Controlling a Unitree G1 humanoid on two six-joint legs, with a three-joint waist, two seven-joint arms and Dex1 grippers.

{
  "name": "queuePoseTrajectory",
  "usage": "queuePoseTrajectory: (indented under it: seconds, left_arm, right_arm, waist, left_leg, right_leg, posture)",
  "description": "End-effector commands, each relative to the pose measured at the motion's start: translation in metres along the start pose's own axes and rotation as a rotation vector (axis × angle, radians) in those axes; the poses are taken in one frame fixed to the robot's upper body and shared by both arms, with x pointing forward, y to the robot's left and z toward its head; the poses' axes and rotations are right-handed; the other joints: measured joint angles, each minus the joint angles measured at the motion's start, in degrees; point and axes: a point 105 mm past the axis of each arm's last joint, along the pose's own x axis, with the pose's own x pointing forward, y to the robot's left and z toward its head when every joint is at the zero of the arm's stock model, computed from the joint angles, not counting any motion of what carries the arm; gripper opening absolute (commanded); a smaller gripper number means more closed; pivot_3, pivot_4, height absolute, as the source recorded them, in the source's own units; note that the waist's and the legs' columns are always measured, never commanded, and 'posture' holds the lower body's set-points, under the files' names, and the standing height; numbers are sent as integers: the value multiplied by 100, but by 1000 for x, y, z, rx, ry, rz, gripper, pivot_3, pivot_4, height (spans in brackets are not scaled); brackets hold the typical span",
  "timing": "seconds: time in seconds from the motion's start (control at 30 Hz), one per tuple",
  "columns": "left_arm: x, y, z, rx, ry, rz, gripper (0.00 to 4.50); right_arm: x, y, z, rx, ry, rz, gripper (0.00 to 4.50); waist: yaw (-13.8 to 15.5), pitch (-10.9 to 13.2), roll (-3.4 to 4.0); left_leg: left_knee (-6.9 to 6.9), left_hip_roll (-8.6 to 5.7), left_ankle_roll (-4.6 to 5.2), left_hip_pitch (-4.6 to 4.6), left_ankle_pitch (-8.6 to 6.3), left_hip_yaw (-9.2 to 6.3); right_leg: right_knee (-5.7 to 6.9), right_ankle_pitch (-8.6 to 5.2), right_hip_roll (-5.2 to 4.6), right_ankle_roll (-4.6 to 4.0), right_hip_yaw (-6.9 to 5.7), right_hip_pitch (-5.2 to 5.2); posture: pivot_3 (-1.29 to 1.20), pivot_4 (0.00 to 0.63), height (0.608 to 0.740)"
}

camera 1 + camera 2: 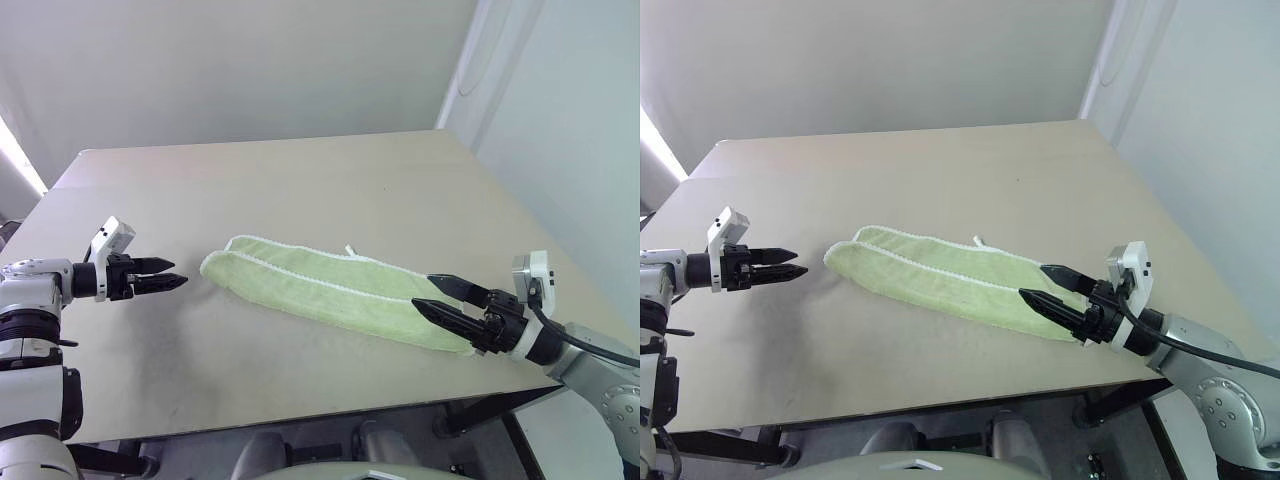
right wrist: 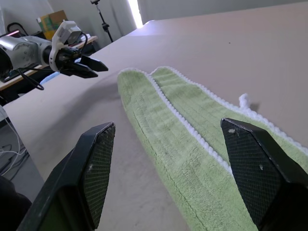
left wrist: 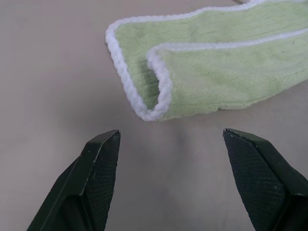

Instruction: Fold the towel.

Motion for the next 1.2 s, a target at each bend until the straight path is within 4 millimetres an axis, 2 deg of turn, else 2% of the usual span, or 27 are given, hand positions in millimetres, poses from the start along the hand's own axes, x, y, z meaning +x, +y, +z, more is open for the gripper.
queuePoseTrajectory:
  seconds: [0.03,0.3,0.4,0.73,0.93,1.2]
  left_arm:
    - [1,-5,23,63,-58,-21,3587]
    - [14,-6,41,93,-88,-41,3587]
    - [26,-6,49,102,-97,-54,3587]
    - [64,-9,42,112,-22,-74,3587]
    - [72,-3,44,87,-20,-22,3587]
    - [76,3,42,73,7,35,3587]
  right_arm:
    - [0,-1,10,-40,-12,2,3652]
    - [-4,-13,9,-9,-37,-138,3652]
    - [-11,-29,-10,3,81,-248,3652]
    - [-22,-47,-18,71,113,-400,3652]
    - [-31,-53,-18,90,108,-461,3652]
    - [-36,-51,-24,92,122,-494,3652]
  waist:
    - [-1,0,-1]
    - [-5,1,-2]
    - [8,1,-2]
    - [-7,4,-6]
    - [-4,4,-6]
    - [-1,7,-11]
  left_leg:
    - [0,0,0,0,0,0]
    - [-2,-1,0,0,0,0]
    - [-1,-3,0,-1,0,1]
    - [-1,-7,0,-3,0,0]
    - [-2,-7,0,-9,0,0]
    - [-1,-7,0,-11,0,0]
  right_leg:
    - [0,0,0,0,0,0]
    - [0,0,5,0,-1,-1]
    - [-1,0,4,0,-1,-2]
    - [-2,0,4,0,0,-3]
    - [-3,0,4,1,0,-8]
    - [-3,0,3,1,0,-8]
  posture:
    - [0,0,740]
    - [0,0,740]
    - [0,0,740]
    - [0,0,740]
    - [0,0,740]
    - [0,0,740]
